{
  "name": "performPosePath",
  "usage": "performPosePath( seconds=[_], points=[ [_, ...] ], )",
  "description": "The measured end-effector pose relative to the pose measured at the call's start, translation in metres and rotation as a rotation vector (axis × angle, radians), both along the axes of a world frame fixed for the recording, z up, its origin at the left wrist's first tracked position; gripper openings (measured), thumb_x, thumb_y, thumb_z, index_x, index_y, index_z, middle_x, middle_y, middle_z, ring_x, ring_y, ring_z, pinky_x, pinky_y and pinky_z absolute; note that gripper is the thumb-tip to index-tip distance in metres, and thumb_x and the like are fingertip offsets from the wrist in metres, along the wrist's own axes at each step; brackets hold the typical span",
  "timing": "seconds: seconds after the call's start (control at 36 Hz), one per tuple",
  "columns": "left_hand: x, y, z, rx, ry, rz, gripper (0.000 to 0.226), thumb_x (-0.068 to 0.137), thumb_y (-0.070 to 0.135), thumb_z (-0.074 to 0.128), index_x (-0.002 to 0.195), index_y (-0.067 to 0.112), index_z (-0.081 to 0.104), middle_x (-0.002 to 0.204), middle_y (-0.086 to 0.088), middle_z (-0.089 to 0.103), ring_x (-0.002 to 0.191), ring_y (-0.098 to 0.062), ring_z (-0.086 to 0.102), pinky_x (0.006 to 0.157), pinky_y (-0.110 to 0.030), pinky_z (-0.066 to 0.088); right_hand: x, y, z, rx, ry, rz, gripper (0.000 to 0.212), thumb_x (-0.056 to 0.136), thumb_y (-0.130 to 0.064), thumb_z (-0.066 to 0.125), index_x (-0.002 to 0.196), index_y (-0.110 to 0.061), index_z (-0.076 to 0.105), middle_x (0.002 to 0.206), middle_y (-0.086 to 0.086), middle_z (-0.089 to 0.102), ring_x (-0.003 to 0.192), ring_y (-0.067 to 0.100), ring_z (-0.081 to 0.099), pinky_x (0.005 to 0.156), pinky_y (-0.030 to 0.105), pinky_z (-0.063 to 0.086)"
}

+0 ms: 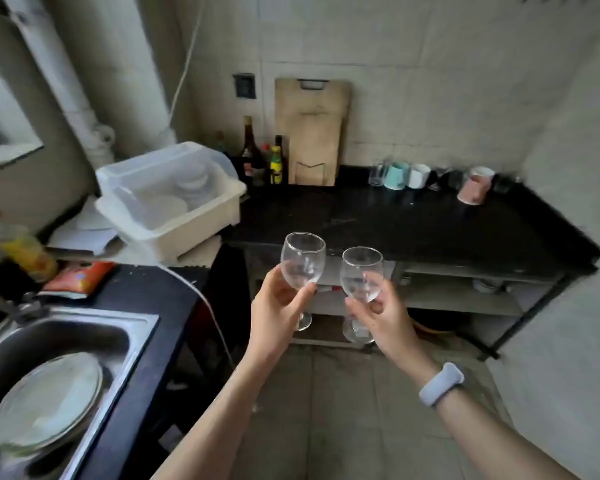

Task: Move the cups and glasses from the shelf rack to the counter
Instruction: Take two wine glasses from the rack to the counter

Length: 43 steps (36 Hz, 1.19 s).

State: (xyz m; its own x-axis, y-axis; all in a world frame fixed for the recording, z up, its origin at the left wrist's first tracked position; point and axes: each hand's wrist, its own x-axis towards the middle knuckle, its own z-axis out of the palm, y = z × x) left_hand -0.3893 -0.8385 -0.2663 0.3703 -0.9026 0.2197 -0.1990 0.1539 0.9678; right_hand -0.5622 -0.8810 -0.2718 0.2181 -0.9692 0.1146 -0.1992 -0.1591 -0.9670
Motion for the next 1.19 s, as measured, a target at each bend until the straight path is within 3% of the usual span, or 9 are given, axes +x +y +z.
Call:
performPosePath(
  seconds=[0.06,0.17,0.22,0.36,0.53,0.69,0.78,0.86,1.19],
  points=[
    [-0.025,-0.031,0.001,0.006,-0.008,-0.081,0.034,0.077,0.030,0.072,0.109,0.031,0.059,0.087,0.008,0.071,0.082,-0.004,0.067,0.074,-0.017,0.052,-0.029,-0.016,-0.003,-0.011,0.025,-0.108,0.038,0.078,-0.030,0.070,0.099,-0.050,0.046,0.093,-0.010,0.062,0.073,0.004,0.063,0.063,0.015,0.051],
    [-0.071,-0.099,0.002,0.014,-0.035,-0.232,0.029,0.076,0.028,0.073,0.100,0.035,0.058,0.084,0.009,0.071,0.078,-0.001,0.067,0.072,-0.017,0.053,-0.080,-0.055,-0.011,-0.018,0.043,-0.290,0.036,0.077,-0.027,0.071,0.097,-0.046,0.047,0.090,-0.005,0.063,0.079,0.029,0.068,0.073,0.043,0.055],
    [-0.091,-0.135,0.002,0.021,-0.057,-0.295,0.033,0.075,0.030,0.074,0.103,0.032,0.057,0.084,0.008,0.071,0.078,-0.001,0.067,0.073,-0.021,0.055,-0.103,-0.078,-0.015,-0.005,0.053,-0.347,0.035,0.076,-0.030,0.071,0.097,-0.046,0.048,0.093,-0.004,0.065,0.083,0.031,0.068,0.077,0.049,0.055],
    [-0.131,-0.225,-0.001,0.033,-0.043,-0.436,0.039,0.073,0.035,0.074,0.106,0.033,0.054,0.087,0.007,0.071,0.081,-0.002,0.067,0.074,-0.023,0.057,-0.146,-0.151,-0.022,0.004,0.046,-0.460,0.036,0.073,-0.041,0.071,0.103,-0.042,0.052,0.093,-0.012,0.067,0.082,-0.001,0.065,0.072,0.022,0.049],
    [-0.152,-0.338,-0.002,0.075,-0.045,-0.494,0.042,0.073,0.035,0.075,0.107,0.032,0.050,0.084,0.010,0.068,0.078,0.002,0.066,0.069,-0.020,0.056,-0.168,-0.257,-0.019,0.023,0.015,-0.517,0.034,0.076,-0.036,0.071,0.102,-0.046,0.051,0.098,-0.016,0.067,0.090,-0.006,0.062,0.070,0.008,0.048],
    [-0.174,-0.442,-0.002,0.103,-0.055,-0.540,0.047,0.072,0.035,0.075,0.108,0.035,0.045,0.090,0.016,0.063,0.083,0.013,0.061,0.060,-0.009,0.049,-0.192,-0.344,-0.027,0.041,0.039,-0.594,0.048,0.073,-0.043,0.071,0.115,-0.034,0.051,0.103,-0.011,0.065,0.093,-0.003,0.062,0.072,0.017,0.044],
    [-0.192,-0.482,-0.011,0.124,-0.036,-0.560,0.048,0.072,0.032,0.075,0.110,0.031,0.046,0.094,0.014,0.063,0.084,0.012,0.061,0.063,-0.005,0.049,-0.204,-0.377,-0.033,0.077,0.055,-0.611,0.045,0.072,-0.044,0.071,0.111,-0.039,0.050,0.105,-0.014,0.063,0.092,-0.006,0.061,0.071,0.015,0.043],
    [-0.211,-0.520,-0.026,0.157,-0.007,-0.564,0.047,0.072,0.029,0.077,0.108,0.027,0.048,0.096,0.010,0.065,0.083,0.008,0.063,0.065,-0.008,0.051,-0.217,-0.416,-0.039,0.118,0.025,-0.610,0.040,0.074,-0.036,0.072,0.103,-0.047,0.046,0.103,-0.013,0.063,0.091,-0.002,0.061,0.069,0.015,0.043],
    [-0.282,-0.694,-0.093,0.291,-0.026,-0.427,0.052,0.073,0.024,0.076,0.115,0.028,0.045,0.094,0.014,0.062,0.085,0.000,0.063,0.063,-0.008,0.049,-0.284,-0.618,-0.103,0.236,0.025,-0.524,0.056,0.074,-0.023,0.074,0.123,-0.023,0.046,0.116,-0.001,0.060,0.103,0.011,0.058,0.086,0.027,0.046]
  ],
)
